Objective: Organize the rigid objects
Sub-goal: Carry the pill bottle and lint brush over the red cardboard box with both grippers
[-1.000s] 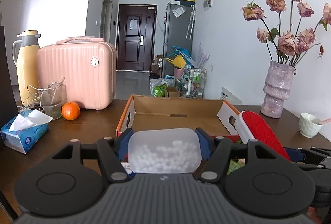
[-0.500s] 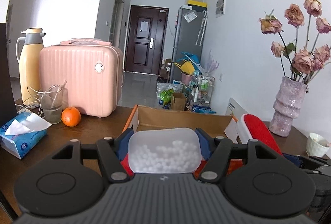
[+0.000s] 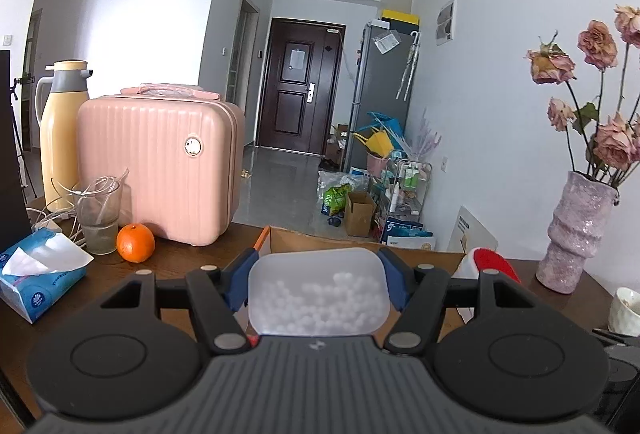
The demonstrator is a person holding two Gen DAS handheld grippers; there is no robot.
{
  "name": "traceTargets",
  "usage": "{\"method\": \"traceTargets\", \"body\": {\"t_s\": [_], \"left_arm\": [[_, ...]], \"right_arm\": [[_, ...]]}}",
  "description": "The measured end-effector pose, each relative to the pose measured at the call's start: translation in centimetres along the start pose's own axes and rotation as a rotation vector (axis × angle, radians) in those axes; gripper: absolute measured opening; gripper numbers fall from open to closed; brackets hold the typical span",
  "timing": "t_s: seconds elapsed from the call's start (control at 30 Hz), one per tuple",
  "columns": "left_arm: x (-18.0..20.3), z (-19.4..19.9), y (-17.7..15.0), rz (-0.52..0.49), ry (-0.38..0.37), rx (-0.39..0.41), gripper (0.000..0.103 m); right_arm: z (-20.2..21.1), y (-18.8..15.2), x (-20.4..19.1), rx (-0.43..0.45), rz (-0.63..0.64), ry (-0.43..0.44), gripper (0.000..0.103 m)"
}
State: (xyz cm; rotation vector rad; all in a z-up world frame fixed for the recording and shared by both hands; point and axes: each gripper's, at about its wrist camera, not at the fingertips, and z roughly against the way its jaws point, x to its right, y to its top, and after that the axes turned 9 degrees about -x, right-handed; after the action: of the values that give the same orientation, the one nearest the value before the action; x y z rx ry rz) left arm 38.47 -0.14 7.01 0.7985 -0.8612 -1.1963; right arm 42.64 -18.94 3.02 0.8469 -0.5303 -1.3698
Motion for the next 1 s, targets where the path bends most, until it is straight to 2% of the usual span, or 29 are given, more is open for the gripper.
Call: {"method": "traceTargets", "body": {"t_s": [0.5,1.0], "left_arm": [[0.2,-4.8,1.1,0.033,0.043,-0.044,0.066],[0.4,-9.5,2.0,0.028,0.068,-0.092,0.066]], "right_arm": [[-4.6,3.4,1.2,-0.041,-0.057,0.006,0.055],[-8.3,4.5,1.0,-0.094,-0.054,-0.014,0.055]]}}
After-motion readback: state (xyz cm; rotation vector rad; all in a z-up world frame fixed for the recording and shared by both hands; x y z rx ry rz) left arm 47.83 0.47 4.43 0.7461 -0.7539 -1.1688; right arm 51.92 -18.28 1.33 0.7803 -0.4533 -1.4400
